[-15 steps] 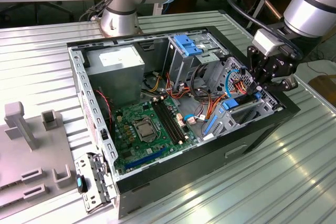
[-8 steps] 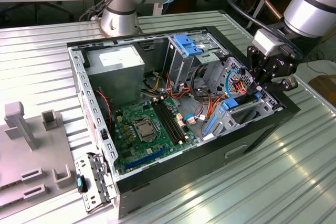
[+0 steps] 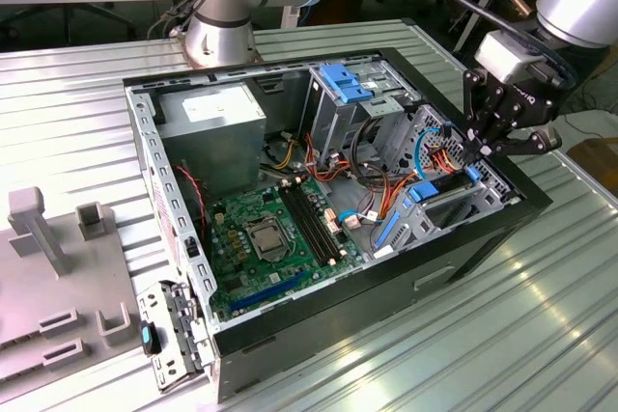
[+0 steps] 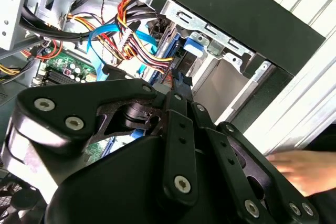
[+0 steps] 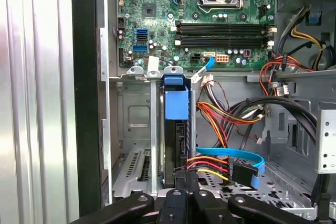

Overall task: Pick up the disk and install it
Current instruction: 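Insert the second disk wire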

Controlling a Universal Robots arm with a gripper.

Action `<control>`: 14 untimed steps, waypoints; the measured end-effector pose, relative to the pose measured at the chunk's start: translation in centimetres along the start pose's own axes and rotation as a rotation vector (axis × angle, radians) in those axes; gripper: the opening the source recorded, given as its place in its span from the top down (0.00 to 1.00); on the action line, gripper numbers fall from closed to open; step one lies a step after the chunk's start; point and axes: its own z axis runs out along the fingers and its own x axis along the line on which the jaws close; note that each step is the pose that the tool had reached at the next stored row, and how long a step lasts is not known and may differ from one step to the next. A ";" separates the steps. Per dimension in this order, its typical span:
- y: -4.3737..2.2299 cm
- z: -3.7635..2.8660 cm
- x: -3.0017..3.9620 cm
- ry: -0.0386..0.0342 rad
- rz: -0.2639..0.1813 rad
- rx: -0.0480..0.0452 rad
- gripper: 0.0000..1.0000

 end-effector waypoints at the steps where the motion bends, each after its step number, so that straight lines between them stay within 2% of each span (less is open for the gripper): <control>1: 0.00 -0.01 0.00 0.0003 0.000 0.0000 0.89; 2: 0.00 -0.02 0.00 0.0007 0.000 -0.0004 0.89; 3: -0.01 -0.03 -0.01 0.0010 0.000 -0.0107 0.89; 4: -0.01 -0.03 -0.02 0.0010 0.000 -0.0160 0.89; 7: -0.01 -0.11 -0.01 0.0010 0.000 -0.0178 0.89; 10: -0.06 -1.12 -0.13 0.0009 0.000 -0.0178 0.89; 14: -0.09 -1.79 -0.52 0.0011 0.000 -0.0198 0.89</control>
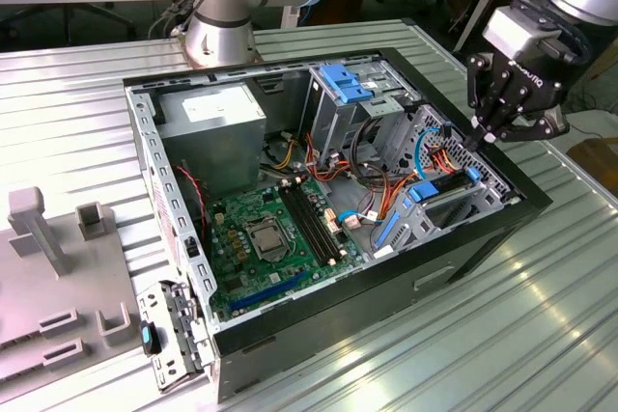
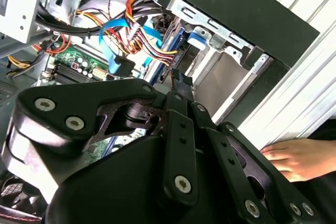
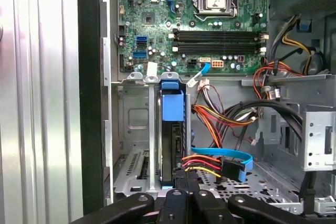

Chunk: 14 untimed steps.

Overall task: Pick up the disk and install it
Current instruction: 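Insert the second disk wire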

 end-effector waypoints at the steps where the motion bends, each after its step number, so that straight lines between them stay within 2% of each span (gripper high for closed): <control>1: 0.00 -0.10 -0.11 0.0003 0.000 -0.0014 0.89; 6: -0.01 -0.65 -1.28 0.0017 0.000 -0.0124 0.89; 9: -0.01 -0.75 -1.75 0.0018 0.000 -0.0199 0.89; 12: -0.01 -0.95 -2.56 0.0020 0.000 -0.0343 0.89; 14: 0.00 -0.95 -3.09 0.0021 0.001 -0.0390 0.89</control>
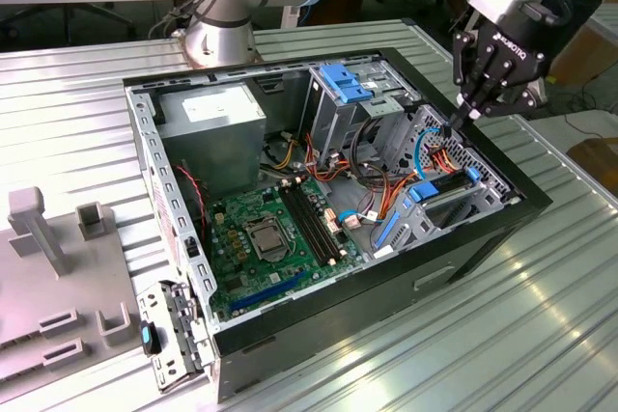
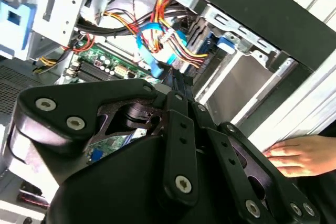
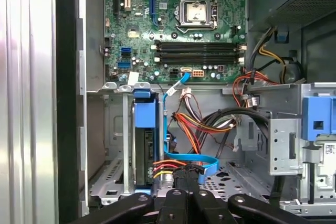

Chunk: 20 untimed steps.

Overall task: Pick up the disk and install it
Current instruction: 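Insert the second disk wire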

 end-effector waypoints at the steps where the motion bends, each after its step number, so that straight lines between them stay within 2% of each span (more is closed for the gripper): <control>1: 0.00 0.01 -0.55 0.0012 0.000 -0.0026 0.89; 2: 0.01 0.03 -1.47 0.0060 0.000 -0.0041 0.89; 3: -0.01 0.04 -2.09 0.0332 0.000 -0.0043 0.89; 5: -0.20 0.06 -2.31 0.0823 0.001 -0.0049 0.89; 6: -0.25 0.10 -2.38 0.0886 0.001 -0.0050 0.89; 7: -0.26 0.13 -2.39 0.0890 0.001 -0.0050 0.76; 8: -0.26 0.16 -2.41 0.0893 0.001 -0.0050 0.70; 9: -0.27 0.17 -2.46 0.0905 0.001 -0.0050 0.70; 10: -0.27 0.24 -2.53 0.0932 0.001 -0.0050 0.64; 11: -0.28 0.33 -2.64 0.0978 0.001 -0.0049 0.64; 12: -0.28 0.49 -2.83 0.1051 0.001 -0.0048 0.58; 15: -0.28 0.82 -3.35 0.1210 0.001 -0.0047 0.58; 16: -0.27 1.07 -3.85 0.1318 0.001 -0.0046 0.58; 18: -0.27 1.41 -4.12 0.1499 0.002 -0.0044 0.58; 20: -0.27 1.71 -4.17 0.1580 0.002 -0.0044 0.58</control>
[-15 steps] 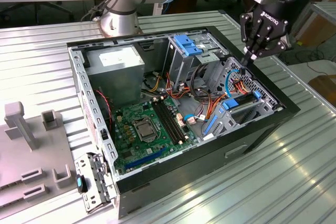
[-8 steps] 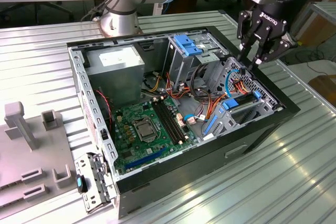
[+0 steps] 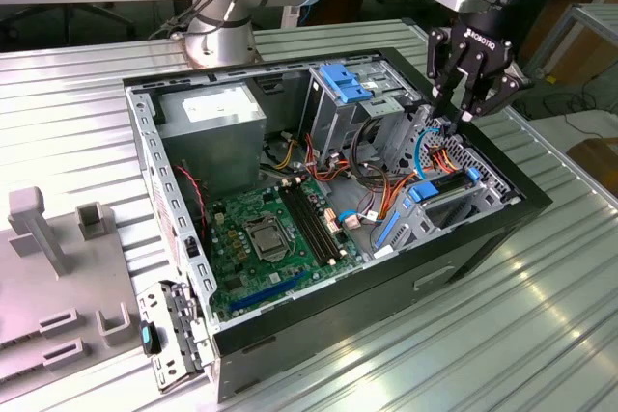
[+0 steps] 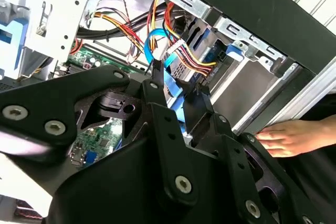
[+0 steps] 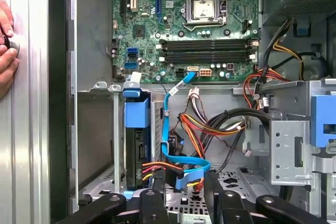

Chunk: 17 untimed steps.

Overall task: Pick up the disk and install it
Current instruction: 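Insert the second disk wire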

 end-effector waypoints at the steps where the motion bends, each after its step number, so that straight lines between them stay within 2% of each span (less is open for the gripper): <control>1: 0.00 0.11 -0.05 0.0056 0.000 0.0000 0.58; 3: 0.00 0.27 -0.16 0.0122 0.000 0.0001 0.58; 5: -0.01 0.35 -0.18 0.0135 0.000 0.0004 0.58; 6: 0.00 0.38 -0.19 0.0153 0.000 0.0010 0.59; 8: -0.01 0.45 -0.18 0.0241 0.001 0.0027 0.73; 12: -0.01 0.47 -0.17 0.0355 0.001 0.0041 0.73; 13: -0.01 0.46 -0.17 0.0435 0.001 0.0042 0.73; 15: -0.01 0.47 -0.19 0.0992 0.002 0.0047 0.73; 16: -0.01 0.48 -0.18 0.1103 0.002 0.0048 0.73; 17: -0.01 0.49 -0.19 0.1151 0.002 0.0049 0.73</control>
